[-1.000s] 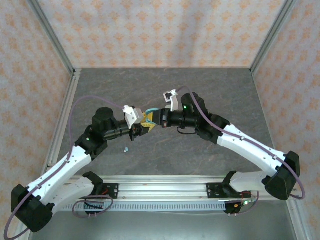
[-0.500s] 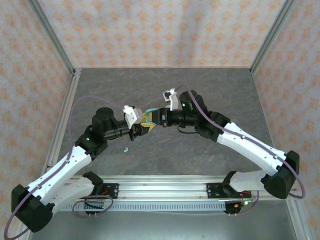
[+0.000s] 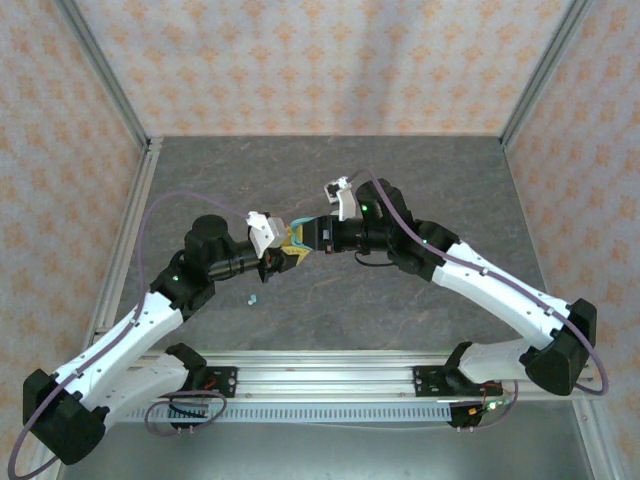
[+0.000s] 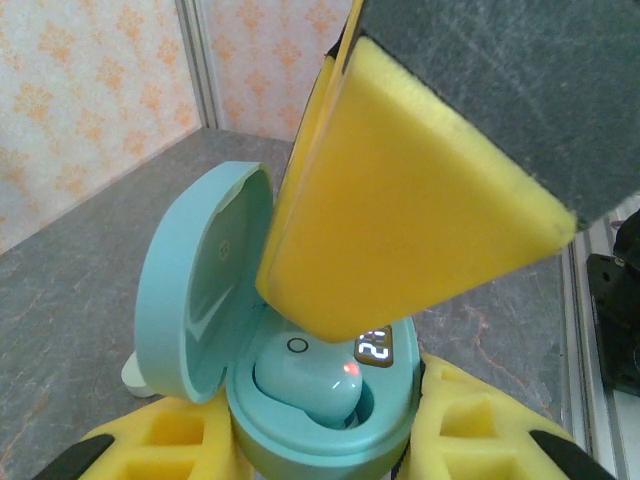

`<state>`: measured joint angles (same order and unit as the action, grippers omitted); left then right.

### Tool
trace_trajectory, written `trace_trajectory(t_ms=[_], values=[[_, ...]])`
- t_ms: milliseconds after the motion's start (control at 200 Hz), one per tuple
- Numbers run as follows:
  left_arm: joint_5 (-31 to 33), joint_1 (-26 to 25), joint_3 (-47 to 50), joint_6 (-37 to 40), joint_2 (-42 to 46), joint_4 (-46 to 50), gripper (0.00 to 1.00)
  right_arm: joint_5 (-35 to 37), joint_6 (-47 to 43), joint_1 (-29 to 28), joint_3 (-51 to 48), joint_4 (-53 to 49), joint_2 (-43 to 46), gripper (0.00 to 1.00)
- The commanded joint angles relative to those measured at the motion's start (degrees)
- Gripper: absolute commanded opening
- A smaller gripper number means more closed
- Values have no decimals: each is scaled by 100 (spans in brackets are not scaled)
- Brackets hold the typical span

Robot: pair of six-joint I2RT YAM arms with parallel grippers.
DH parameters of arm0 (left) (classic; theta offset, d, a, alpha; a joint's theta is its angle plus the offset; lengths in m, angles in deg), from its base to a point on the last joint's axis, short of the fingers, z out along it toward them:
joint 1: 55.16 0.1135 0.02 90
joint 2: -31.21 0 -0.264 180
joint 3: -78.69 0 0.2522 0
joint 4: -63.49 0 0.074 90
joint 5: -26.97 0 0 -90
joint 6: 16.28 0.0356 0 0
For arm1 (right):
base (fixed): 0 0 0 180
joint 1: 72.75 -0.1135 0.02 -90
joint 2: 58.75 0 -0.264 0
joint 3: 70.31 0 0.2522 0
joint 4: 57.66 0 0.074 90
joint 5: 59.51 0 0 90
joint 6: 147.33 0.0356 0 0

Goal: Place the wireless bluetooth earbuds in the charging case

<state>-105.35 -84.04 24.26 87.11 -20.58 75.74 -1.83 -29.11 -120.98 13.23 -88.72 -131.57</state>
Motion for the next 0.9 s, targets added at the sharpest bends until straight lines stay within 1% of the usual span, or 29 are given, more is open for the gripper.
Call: trace_trajectory(t_ms=[0,130,150,305,485,595,696,896], values=[[113,-40,-64,-70,141,-191,0,164,-73,-13,158,-155,330,29],[290,-38,-64,-141,144,-149,0,178,-72,-12,135,-148,470,30],[332,-43,-61,-160,143,-132,0,188,-73,-11,126,-147,641,30],[628,-29,-62,-311,126,-29,0,391,-63,-16,-18,-125,953,30],[677,148,-104,-653,-1,99,0,600,31,-11,-400,-27,1085,29],[736,362,-97,-875,-49,188,0,654,275,-12,-771,279,1069,28],[1051,538,-99,-953,-57,421,0,758,508,-24,-1157,593,1010,26],[1439,849,-86,-1064,-24,639,0,917,1122,-231,-1847,1579,538,26]])
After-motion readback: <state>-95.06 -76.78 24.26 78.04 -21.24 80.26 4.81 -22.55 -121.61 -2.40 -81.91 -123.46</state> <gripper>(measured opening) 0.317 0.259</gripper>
